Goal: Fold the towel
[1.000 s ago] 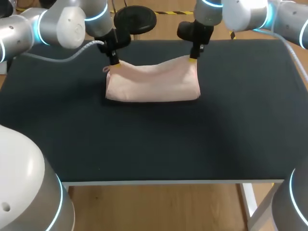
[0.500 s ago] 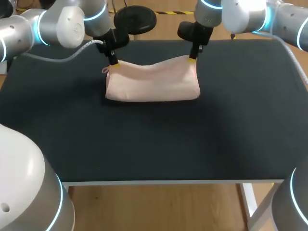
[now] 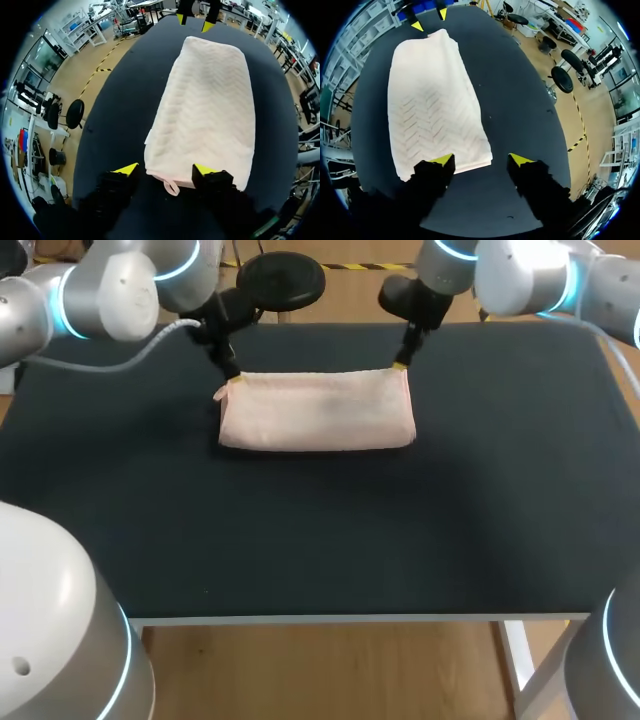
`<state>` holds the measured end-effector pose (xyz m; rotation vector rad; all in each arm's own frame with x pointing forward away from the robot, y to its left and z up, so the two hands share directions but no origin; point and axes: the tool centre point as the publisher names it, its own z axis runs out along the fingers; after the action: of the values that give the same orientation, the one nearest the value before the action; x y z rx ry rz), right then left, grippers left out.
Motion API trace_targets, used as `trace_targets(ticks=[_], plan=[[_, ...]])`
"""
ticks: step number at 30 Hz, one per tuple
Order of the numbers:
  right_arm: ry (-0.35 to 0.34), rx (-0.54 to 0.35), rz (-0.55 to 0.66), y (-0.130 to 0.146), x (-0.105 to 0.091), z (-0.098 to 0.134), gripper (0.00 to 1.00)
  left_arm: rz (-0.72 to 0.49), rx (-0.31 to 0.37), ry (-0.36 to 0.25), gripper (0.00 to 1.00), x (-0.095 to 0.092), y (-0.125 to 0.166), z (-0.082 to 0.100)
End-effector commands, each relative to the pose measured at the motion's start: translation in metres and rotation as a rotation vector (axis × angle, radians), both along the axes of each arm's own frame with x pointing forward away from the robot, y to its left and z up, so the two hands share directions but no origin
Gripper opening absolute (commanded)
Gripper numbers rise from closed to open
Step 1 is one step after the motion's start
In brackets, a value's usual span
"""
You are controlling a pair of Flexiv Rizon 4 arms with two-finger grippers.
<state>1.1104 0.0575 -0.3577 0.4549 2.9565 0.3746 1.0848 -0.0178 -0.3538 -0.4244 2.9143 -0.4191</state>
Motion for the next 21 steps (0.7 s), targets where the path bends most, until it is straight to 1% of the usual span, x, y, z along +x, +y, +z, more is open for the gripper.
trace_targets(ticks=[1, 2, 5, 7, 9, 11, 14, 16, 17, 18, 19, 21], plan=[[-0.018, 0.009, 0.007, -0.006, -0.016, 0.012, 1.0, 0.007, -0.044, -0.051, 1.0, -0.023, 0.014, 0.02], [-0.008, 0.02, 0.011, -0.005, -0.017, 0.013, 1.0, 0.01, -0.072, -0.066, 1.0, -0.025, 0.016, 0.023], [0.018, 0.096, -0.02, -0.007, -0.02, 0.014, 1.0, -0.011, -0.122, -0.103, 1.0, -0.031, 0.023, 0.031], [0.045, 0.16, -0.052, -0.012, -0.022, 0.012, 1.0, -0.049, -0.137, -0.118, 1.0, -0.034, 0.025, 0.035], [0.063, 0.193, -0.073, -0.016, -0.024, 0.007, 1.0, -0.079, -0.141, -0.127, 1.0, -0.037, 0.028, 0.037], [0.08, 0.212, -0.09, -0.02, -0.026, 0.001, 1.0, -0.117, -0.162, -0.138, 1.0, -0.04, 0.03, 0.039], [0.087, 0.222, -0.112, -0.024, -0.029, -0.005, 1.0, -0.189, -0.207, -0.136, 1.0, -0.043, 0.033, 0.039], [0.092, 0.224, -0.126, -0.026, -0.031, -0.007, 1.0, -0.25, -0.239, -0.121, 1.0, -0.045, 0.035, 0.037], [0.096, 0.227, -0.134, -0.027, -0.031, -0.008, 1.0, -0.264, -0.241, -0.113, 1.0, -0.046, 0.036, 0.037], [0.098, 0.234, -0.141, -0.027, -0.032, -0.009, 1.0, -0.281, -0.244, -0.094, 1.0, -0.047, 0.036, 0.036], [0.099, 0.243, -0.152, -0.028, -0.032, -0.01, 1.0, -0.29, -0.285, -0.068, 1.0, -0.048, 0.039, 0.034], [0.1, 0.266, -0.164, -0.028, -0.033, -0.01, 1.0, -0.291, -0.307, -0.054, 1.0, -0.049, 0.043, 0.032]])
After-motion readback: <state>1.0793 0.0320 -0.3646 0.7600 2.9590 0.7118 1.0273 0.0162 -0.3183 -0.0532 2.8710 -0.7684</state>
